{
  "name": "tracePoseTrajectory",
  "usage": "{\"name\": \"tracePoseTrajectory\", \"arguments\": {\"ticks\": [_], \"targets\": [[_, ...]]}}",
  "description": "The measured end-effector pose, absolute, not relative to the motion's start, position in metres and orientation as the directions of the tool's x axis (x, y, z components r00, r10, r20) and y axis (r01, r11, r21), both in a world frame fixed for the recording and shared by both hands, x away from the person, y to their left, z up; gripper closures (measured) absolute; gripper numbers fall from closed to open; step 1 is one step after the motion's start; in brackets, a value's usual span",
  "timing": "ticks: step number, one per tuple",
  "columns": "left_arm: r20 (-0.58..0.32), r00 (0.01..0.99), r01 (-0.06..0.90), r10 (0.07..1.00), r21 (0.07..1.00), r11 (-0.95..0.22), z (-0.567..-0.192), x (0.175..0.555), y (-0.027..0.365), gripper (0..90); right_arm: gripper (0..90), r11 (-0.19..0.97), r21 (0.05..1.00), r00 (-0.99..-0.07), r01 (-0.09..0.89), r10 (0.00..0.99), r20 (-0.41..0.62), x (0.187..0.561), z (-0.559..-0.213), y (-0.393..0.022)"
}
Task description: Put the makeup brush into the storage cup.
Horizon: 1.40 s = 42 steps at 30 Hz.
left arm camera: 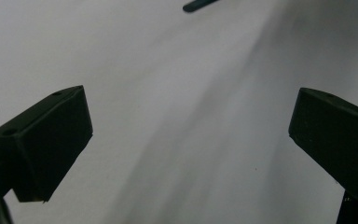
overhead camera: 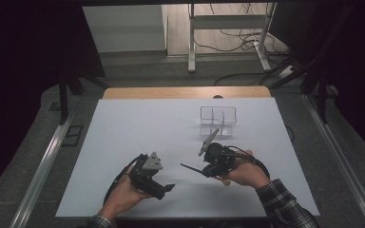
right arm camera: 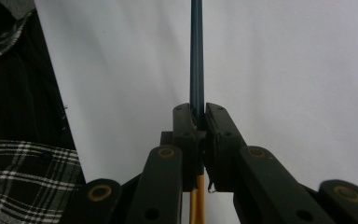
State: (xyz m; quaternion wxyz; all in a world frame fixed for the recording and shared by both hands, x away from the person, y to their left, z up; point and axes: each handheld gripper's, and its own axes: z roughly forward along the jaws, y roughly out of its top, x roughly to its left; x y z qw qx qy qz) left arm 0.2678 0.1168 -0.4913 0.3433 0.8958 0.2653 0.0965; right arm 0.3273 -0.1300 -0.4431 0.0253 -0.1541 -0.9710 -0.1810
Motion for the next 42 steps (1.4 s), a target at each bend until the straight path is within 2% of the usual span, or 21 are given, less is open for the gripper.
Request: {"name": "tracePoseTrajectory", "arguments": {"ticks": [7, 16, 35, 38, 42], "targets": [[-0.029, 0.856, 0.399, 0.517, 0.672, -0.624, -0.492, 0.268, 0.104, 2.6, 83.8, 0.899, 0.331, -0.957, 0.288, 0.262, 0.121, 0.322, -0.445, -0.119], [0.02, 0.886, 0.34, 0.463, 0.652, -0.678, -0.492, 0.268, 0.096, 9.4, 83.8, 0.909, 0.319, -0.962, 0.267, 0.232, 0.144, 0.317, -0.447, -0.108], [0.094, 0.927, 0.225, 0.363, 0.634, -0.74, -0.492, 0.259, 0.081, 52.7, 83.8, 0.917, 0.322, -0.964, 0.238, 0.182, 0.194, 0.309, -0.447, -0.098], [0.109, 0.931, 0.209, 0.349, 0.626, -0.752, -0.492, 0.258, 0.08, 62.3, 83.7, 0.919, 0.32, -0.964, 0.231, 0.172, 0.204, 0.308, -0.448, -0.097], [0.115, 0.951, 0.166, 0.286, 0.592, -0.789, -0.493, 0.255, 0.078, 73.9, 82.3, 0.92, 0.325, -0.968, 0.218, 0.162, 0.19, 0.309, -0.448, -0.098]]}}
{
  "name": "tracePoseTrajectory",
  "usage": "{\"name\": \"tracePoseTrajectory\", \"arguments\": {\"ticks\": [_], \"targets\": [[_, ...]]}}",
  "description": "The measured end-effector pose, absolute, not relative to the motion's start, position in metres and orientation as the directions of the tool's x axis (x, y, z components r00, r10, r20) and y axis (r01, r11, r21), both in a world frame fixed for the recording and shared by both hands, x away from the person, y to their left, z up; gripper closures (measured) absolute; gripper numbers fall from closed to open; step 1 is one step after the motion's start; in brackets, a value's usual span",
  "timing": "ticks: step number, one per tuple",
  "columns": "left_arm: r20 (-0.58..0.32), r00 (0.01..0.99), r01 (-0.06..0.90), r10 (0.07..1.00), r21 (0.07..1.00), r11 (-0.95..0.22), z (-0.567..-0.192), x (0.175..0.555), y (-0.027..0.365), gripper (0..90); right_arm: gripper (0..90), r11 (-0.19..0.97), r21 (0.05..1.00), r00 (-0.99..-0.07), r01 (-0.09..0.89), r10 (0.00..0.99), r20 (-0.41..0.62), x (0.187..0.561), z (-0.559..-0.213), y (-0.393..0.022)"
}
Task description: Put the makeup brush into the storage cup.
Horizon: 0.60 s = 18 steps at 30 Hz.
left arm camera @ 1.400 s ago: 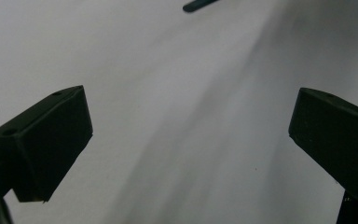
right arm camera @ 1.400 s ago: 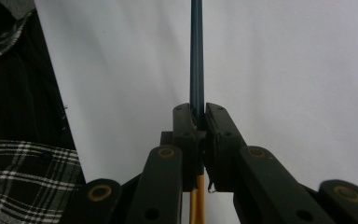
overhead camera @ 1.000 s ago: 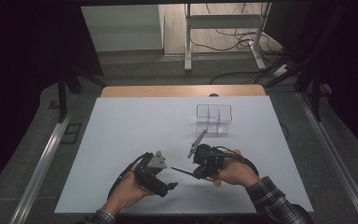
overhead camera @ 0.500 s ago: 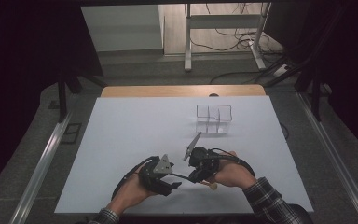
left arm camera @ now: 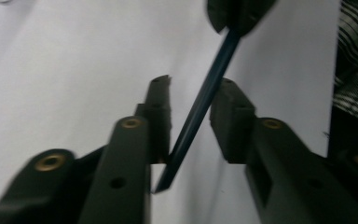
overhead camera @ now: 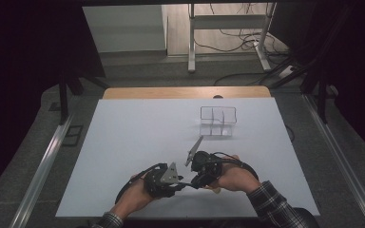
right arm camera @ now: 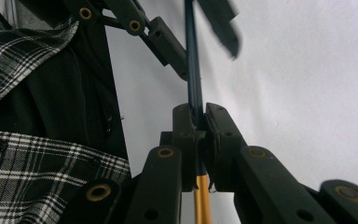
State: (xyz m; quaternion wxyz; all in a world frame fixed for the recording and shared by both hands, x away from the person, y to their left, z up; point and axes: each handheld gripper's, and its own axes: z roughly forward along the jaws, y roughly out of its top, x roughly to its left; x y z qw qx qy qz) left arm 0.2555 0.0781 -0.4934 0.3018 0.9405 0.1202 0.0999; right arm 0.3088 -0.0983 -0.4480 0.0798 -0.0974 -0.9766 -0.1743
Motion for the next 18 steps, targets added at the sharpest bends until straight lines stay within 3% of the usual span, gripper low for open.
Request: {"name": "tracePoseTrajectory", "arguments": {"ticks": [3, 5, 13, 18], "targets": [[0.099, 0.963, 0.148, 0.252, 0.587, -0.796, -0.494, 0.253, 0.075, 84.3, 78.9, 0.905, 0.357, -0.969, 0.232, 0.183, 0.166, 0.311, -0.446, -0.101], [0.098, 0.96, 0.157, 0.261, 0.583, -0.797, -0.492, 0.253, 0.074, 84.6, 75.8, 0.899, 0.371, -0.968, 0.234, 0.182, 0.171, 0.314, -0.446, -0.103], [0.025, 0.95, 0.238, 0.312, 0.59, -0.771, -0.493, 0.259, 0.081, 84.6, 36.9, 0.857, 0.435, -0.961, 0.275, 0.258, 0.1, 0.322, -0.45, -0.113], [-0.004, 0.938, 0.283, 0.346, 0.585, -0.76, -0.493, 0.26, 0.085, 84.5, 18.6, 0.835, 0.477, -0.959, 0.274, 0.276, 0.069, 0.328, -0.453, -0.12]]}}
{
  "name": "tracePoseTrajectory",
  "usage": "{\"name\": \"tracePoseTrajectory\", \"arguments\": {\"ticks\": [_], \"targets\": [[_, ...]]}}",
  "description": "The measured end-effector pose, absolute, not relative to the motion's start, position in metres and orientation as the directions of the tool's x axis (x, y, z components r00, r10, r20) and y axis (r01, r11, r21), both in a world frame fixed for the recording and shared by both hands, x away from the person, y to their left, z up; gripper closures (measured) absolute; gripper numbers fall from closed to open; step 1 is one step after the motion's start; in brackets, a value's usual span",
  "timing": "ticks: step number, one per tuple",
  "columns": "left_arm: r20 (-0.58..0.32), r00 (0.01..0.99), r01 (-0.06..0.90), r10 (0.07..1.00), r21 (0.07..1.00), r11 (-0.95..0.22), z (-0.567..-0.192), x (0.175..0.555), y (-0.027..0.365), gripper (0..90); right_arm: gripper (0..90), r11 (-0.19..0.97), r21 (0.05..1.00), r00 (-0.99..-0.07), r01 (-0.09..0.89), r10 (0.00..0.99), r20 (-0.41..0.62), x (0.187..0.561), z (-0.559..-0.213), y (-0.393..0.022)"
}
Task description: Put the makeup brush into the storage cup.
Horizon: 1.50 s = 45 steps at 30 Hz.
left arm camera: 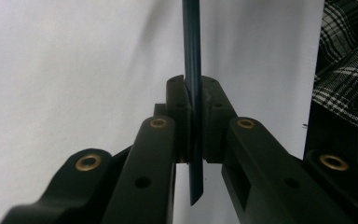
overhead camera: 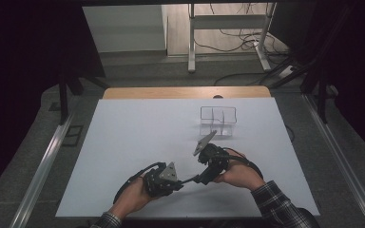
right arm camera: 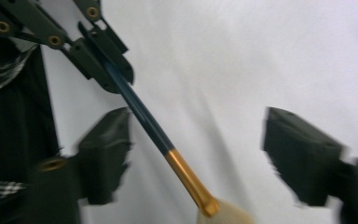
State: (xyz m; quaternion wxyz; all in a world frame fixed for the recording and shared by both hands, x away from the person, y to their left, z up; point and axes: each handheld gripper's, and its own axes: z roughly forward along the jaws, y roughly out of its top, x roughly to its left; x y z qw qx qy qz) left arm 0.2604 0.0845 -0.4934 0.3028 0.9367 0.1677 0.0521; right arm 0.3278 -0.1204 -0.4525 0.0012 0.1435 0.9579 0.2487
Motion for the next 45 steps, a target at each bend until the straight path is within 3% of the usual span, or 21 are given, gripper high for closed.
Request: {"name": "tracePoseTrajectory", "arguments": {"ticks": [6, 14, 26, 45], "targets": [[-0.025, 0.923, 0.323, 0.385, 0.596, -0.735, -0.493, 0.262, 0.091, 84.5, 5.4, 0.813, 0.51, -0.952, 0.281, 0.304, 0.04, 0.329, -0.453, -0.129], [-0.034, 0.903, 0.356, 0.428, 0.615, -0.704, -0.489, 0.261, 0.101, 84.3, 1.0, 0.74, 0.589, -0.926, 0.325, 0.374, 0.04, 0.33, -0.451, -0.146], [-0.082, 0.865, 0.416, 0.495, 0.669, -0.616, -0.485, 0.259, 0.116, 84.3, 0.8, 0.614, 0.682, -0.881, 0.397, 0.463, 0.096, 0.333, -0.452, -0.168], [-0.135, 0.825, 0.446, 0.548, 0.751, -0.487, -0.478, 0.26, 0.133, 84.3, 0.0, 0.491, 0.724, -0.837, 0.483, 0.502, 0.218, 0.329, -0.466, -0.184]]}}
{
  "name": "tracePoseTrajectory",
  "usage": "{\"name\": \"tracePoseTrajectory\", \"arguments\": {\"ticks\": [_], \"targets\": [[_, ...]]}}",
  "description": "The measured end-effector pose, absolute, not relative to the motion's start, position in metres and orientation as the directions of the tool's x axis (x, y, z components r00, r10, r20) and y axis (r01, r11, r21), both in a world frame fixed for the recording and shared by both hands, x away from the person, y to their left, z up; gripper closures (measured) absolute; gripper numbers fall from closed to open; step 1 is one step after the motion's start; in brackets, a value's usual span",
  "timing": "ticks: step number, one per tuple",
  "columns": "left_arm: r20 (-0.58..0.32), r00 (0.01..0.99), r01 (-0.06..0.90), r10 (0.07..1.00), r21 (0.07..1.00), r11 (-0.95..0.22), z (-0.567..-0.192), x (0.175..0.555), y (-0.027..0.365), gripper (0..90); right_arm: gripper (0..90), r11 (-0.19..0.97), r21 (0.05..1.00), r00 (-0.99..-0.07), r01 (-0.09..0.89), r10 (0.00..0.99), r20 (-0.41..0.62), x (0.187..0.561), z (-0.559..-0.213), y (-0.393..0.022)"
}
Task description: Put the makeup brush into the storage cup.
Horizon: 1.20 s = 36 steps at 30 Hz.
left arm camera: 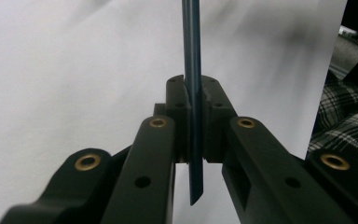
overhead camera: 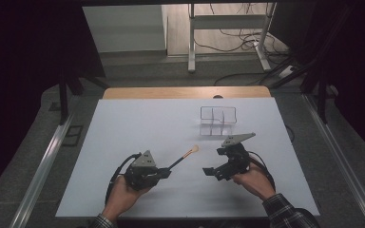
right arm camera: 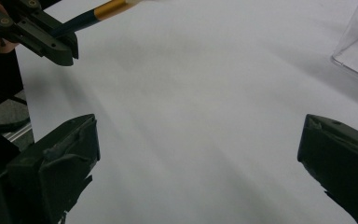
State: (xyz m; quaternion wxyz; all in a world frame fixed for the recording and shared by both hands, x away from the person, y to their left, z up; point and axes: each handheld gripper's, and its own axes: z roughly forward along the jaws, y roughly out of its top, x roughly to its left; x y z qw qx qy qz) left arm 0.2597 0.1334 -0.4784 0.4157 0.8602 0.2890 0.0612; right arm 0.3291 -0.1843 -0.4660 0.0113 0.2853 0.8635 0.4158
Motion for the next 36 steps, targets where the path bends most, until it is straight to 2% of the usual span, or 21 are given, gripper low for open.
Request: {"name": "tracePoseTrajectory", "arguments": {"ticks": [9, 21, 25, 29, 36], "targets": [[-0.163, 0.83, 0.434, 0.533, 0.789, -0.434, -0.476, 0.259, 0.132, 84.3, 0.7, 0.472, 0.755, -0.853, 0.455, 0.473, 0.219, 0.324, -0.456, -0.177], [-0.168, 0.849, 0.402, 0.5, 0.819, -0.409, -0.474, 0.256, 0.124, 84.3, 3.8, 0.399, 0.766, -0.838, 0.504, 0.439, 0.323, 0.319, -0.447, -0.162], [-0.165, 0.859, 0.39, 0.485, 0.824, -0.411, -0.474, 0.255, 0.121, 84.3, 12.6, 0.371, 0.776, -0.836, 0.51, 0.426, 0.346, 0.319, -0.445, -0.159], [-0.159, 0.868, 0.375, 0.471, 0.831, -0.411, -0.474, 0.254, 0.119, 84.3, 27.1, 0.333, 0.782, -0.831, 0.527, 0.394, 0.392, 0.319, -0.442, -0.159], [-0.153, 0.878, 0.363, 0.453, 0.831, -0.422, -0.475, 0.254, 0.115, 84.2, 46.5, 0.301, 0.775, -0.821, 0.555, 0.349, 0.452, 0.321, -0.441, -0.159]]}}
